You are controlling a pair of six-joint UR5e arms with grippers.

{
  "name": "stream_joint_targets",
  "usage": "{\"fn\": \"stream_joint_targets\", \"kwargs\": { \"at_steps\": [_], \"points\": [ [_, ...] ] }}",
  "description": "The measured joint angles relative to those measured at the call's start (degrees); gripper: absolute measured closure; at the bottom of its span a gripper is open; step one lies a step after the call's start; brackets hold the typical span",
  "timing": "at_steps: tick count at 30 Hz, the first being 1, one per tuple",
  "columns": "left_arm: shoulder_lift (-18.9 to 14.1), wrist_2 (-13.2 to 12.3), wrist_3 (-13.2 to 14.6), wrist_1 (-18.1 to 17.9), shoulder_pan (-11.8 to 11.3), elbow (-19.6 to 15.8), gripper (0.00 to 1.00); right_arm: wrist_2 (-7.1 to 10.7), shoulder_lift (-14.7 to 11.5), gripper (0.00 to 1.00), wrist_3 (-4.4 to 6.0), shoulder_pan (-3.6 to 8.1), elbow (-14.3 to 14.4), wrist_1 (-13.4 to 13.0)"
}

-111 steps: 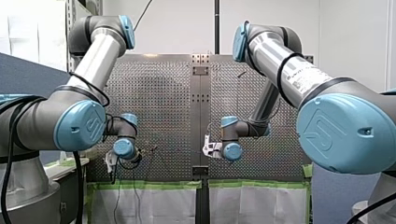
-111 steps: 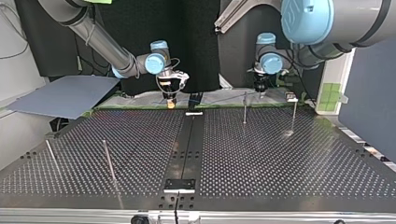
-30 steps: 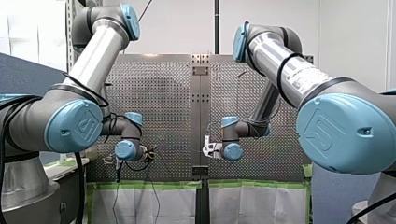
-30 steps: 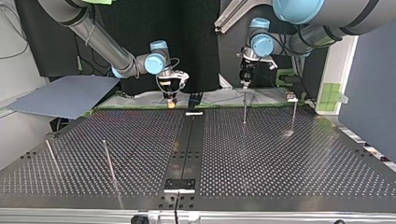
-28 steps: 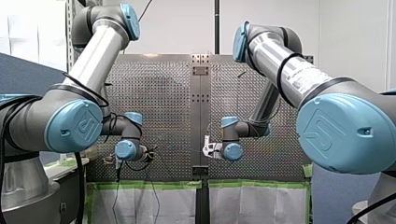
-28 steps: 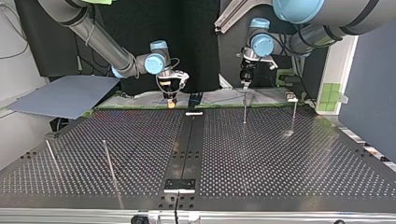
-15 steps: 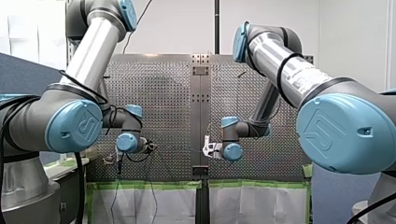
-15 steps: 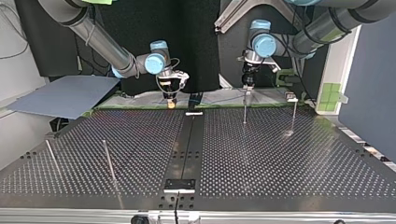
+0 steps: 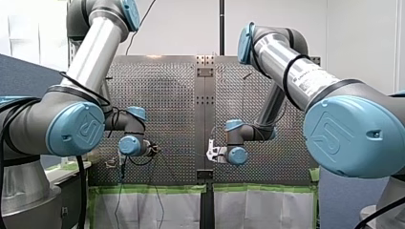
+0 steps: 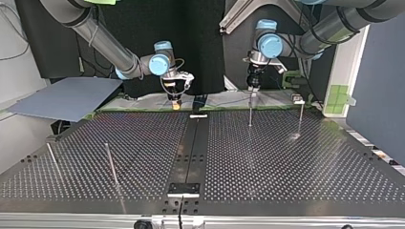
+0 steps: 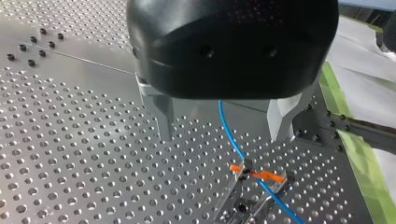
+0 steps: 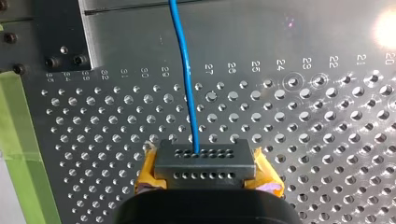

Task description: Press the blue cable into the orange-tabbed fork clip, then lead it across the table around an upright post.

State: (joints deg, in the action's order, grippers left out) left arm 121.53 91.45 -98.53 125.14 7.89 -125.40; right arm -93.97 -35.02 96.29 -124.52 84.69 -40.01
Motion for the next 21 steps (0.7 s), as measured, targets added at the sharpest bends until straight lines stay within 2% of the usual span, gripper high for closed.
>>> {"fn": "stream_joint_targets", "kwargs": {
  "at_steps": [4,8,13,16,21],
  "points": [
    [0.02,-0.95,-0.95,-0.13,0.16,0.0,0.0,0.0,0.04,1.0,-0.12,-0.04,-0.08,0.04],
    [-0.01,-2.97,-2.51,-0.21,0.75,0.07,0.0,0.0,0.07,1.0,-0.37,-0.07,-0.14,0.37],
    [0.0,-5.24,-3.05,-0.12,1.95,0.2,0.0,0.0,0.12,1.0,-0.7,-0.2,-0.16,0.39],
    [0.0,-4.88,-3.66,-0.04,2.98,0.75,0.0,-0.03,0.14,1.0,-0.78,-0.22,-0.17,0.3],
    [0.05,-2.59,-5.98,0.37,5.07,2.69,0.0,-0.08,0.16,1.0,-0.71,-0.23,-0.17,-0.07]
  ]
}}
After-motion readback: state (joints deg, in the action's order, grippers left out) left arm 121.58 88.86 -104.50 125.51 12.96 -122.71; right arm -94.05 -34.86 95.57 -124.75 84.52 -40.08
